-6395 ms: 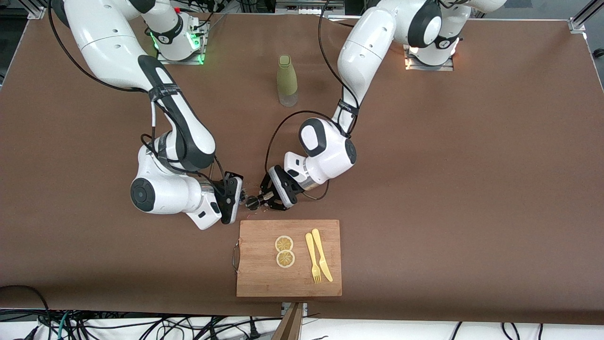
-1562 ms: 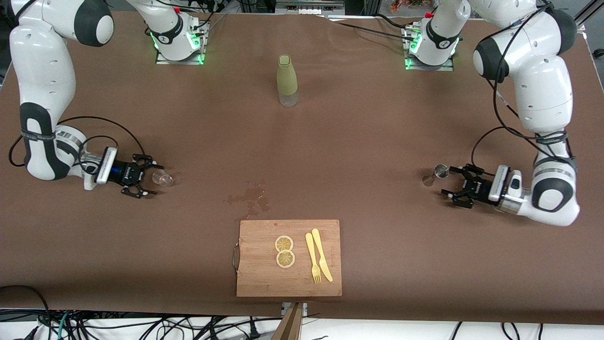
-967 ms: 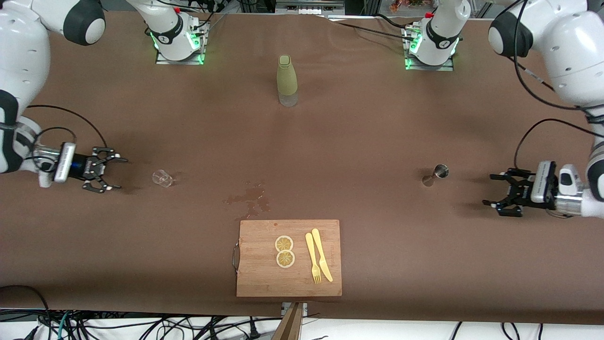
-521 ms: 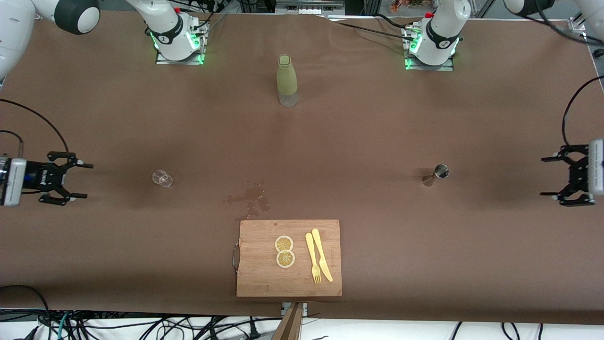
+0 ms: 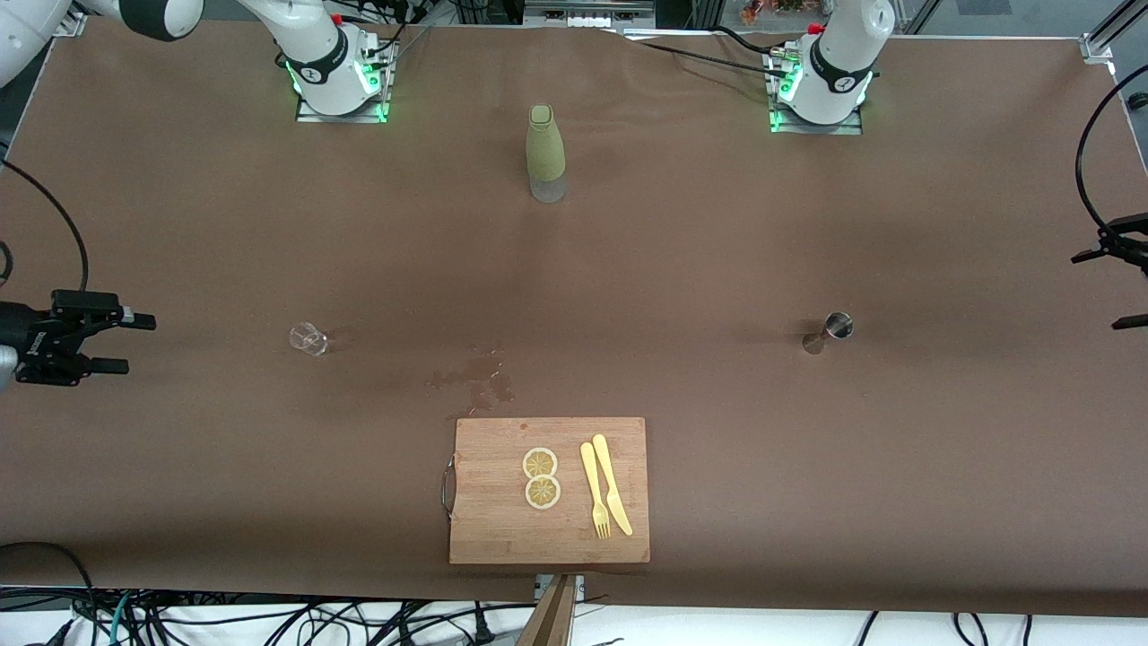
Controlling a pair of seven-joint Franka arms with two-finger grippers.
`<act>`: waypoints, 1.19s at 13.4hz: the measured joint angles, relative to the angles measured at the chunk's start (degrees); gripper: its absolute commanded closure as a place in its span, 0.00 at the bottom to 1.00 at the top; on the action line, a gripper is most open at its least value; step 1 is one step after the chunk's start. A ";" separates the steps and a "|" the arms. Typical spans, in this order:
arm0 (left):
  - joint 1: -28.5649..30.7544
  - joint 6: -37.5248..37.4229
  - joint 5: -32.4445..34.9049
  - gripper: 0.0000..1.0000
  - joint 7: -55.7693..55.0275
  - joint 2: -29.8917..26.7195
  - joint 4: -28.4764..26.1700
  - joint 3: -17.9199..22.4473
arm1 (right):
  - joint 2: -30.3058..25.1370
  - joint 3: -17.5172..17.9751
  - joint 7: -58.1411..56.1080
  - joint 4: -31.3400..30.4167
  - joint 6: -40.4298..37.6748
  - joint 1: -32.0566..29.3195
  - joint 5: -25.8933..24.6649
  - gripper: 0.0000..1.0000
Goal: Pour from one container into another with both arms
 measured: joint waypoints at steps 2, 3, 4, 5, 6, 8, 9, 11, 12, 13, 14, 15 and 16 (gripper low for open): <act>-0.44 0.00 2.93 0.00 -10.89 -3.24 -1.63 -2.30 | -3.61 6.64 13.42 0.45 -0.04 0.57 -10.14 0.00; -0.54 0.00 3.66 0.00 -15.27 -4.67 -2.70 -3.31 | -5.34 10.12 19.74 0.48 -0.06 0.62 -14.76 0.00; -0.56 0.00 3.81 0.00 -19.48 -6.02 -3.94 -4.16 | -6.98 13.10 25.74 0.50 -0.14 0.67 -18.92 0.00; -0.56 0.00 3.84 0.00 -23.82 -7.28 -5.22 -5.00 | -8.49 15.20 30.82 0.50 -0.86 0.71 -22.22 0.00; -0.58 0.00 4.16 0.00 -28.06 -8.51 -6.49 -5.96 | -9.87 16.54 35.19 0.47 -2.60 0.72 -24.79 0.00; -0.67 0.01 6.68 0.00 -35.38 -10.94 -8.78 -8.30 | -12.35 17.34 40.89 -0.13 -6.39 0.64 -28.64 0.00; -0.81 0.01 7.89 0.00 -40.08 -12.01 -9.58 -9.60 | -13.59 17.35 41.69 -0.91 -7.46 0.55 -30.67 0.00; -1.41 -0.12 8.92 0.00 -49.93 -13.82 -10.47 -11.41 | -16.25 17.44 41.75 -3.22 -8.24 0.34 -34.77 0.00; -1.72 -0.17 9.97 0.00 -53.36 -14.51 -10.80 -11.99 | -17.68 17.83 41.75 -4.40 -8.29 0.27 -36.61 0.00; -1.83 -0.19 10.83 0.00 -54.87 -14.92 -10.97 -12.43 | -18.93 18.54 41.75 -5.35 -8.32 0.27 -38.31 0.00; -1.83 -0.19 11.06 0.00 -55.63 -15.12 -11.06 -12.67 | -19.92 19.35 41.75 -6.10 -8.39 0.30 -39.39 0.00; -1.82 -0.10 11.06 0.00 -56.07 -15.15 -11.08 -12.72 | -20.65 19.98 41.69 -6.74 -8.55 0.39 -39.84 0.00; -1.81 0.23 11.06 0.00 -56.47 -15.14 -11.14 -12.72 | -21.17 20.39 41.27 -7.33 -8.63 0.50 -40.28 0.00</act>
